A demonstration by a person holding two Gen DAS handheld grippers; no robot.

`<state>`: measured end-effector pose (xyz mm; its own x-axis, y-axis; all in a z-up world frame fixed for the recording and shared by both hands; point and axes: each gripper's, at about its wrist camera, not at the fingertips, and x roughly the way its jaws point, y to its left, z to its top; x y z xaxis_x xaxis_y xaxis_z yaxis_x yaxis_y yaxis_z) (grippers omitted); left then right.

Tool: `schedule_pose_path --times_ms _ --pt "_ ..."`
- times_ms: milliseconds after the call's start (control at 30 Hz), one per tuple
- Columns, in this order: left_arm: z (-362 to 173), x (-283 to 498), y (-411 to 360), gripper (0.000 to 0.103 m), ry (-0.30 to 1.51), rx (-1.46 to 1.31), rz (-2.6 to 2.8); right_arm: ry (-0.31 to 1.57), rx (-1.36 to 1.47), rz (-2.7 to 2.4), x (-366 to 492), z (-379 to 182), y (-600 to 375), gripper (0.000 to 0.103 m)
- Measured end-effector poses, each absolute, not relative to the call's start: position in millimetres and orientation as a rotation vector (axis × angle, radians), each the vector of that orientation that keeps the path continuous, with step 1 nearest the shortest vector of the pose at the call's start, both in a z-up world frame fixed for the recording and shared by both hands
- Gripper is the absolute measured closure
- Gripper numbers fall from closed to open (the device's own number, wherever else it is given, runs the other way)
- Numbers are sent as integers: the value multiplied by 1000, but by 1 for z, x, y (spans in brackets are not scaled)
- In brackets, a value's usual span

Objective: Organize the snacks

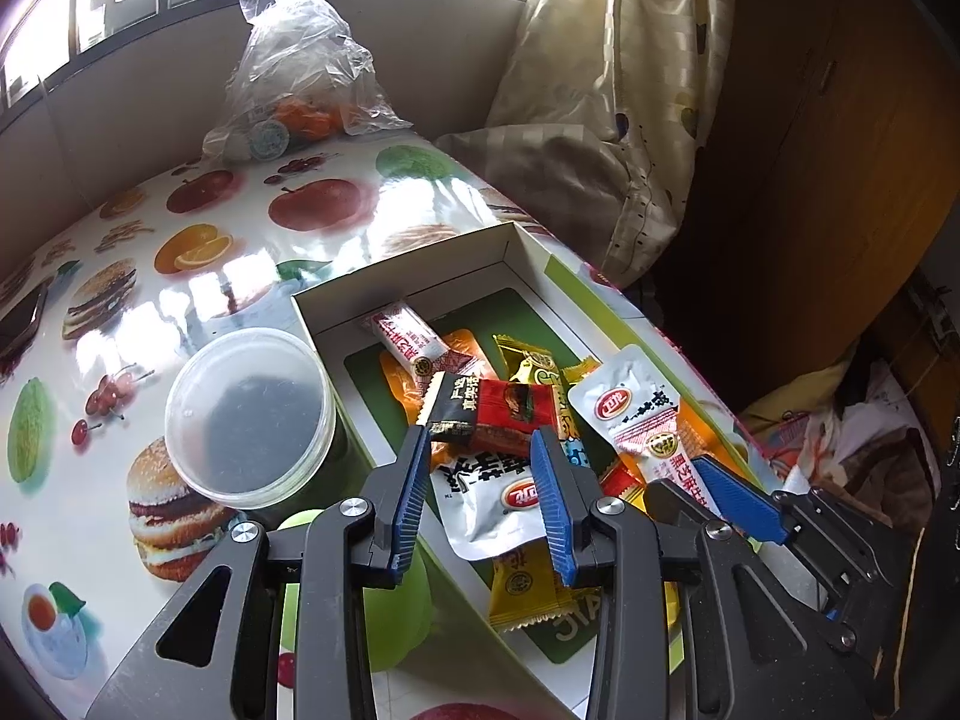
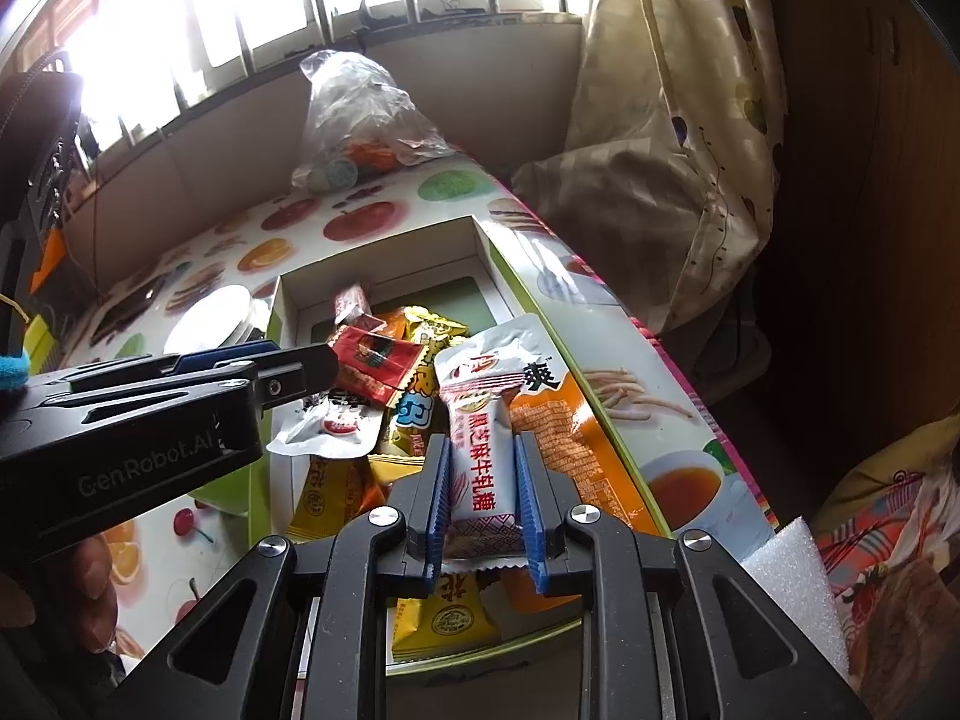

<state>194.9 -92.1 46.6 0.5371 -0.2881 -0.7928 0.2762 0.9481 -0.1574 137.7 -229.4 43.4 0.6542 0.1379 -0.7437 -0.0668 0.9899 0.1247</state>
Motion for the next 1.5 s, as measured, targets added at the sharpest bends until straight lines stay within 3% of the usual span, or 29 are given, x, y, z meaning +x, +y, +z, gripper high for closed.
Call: schedule_pose_path --times_ms 167,367,467,967,1500 --pt "52 190 -90 67 929 -12 -317 846 84 126 137 45 -226 65" --pt "61 180 -84 66 903 -5 -291 832 79 126 132 49 -223 57" --pt "67 172 -79 55 887 -11 -285 823 68 125 127 52 -220 55" --pt "77 111 -37 54 821 -35 -156 792 21 116 90 68 -198 51" --pt "26 46 -17 53 910 -46 -94 822 -38 114 32 51 -183 50"
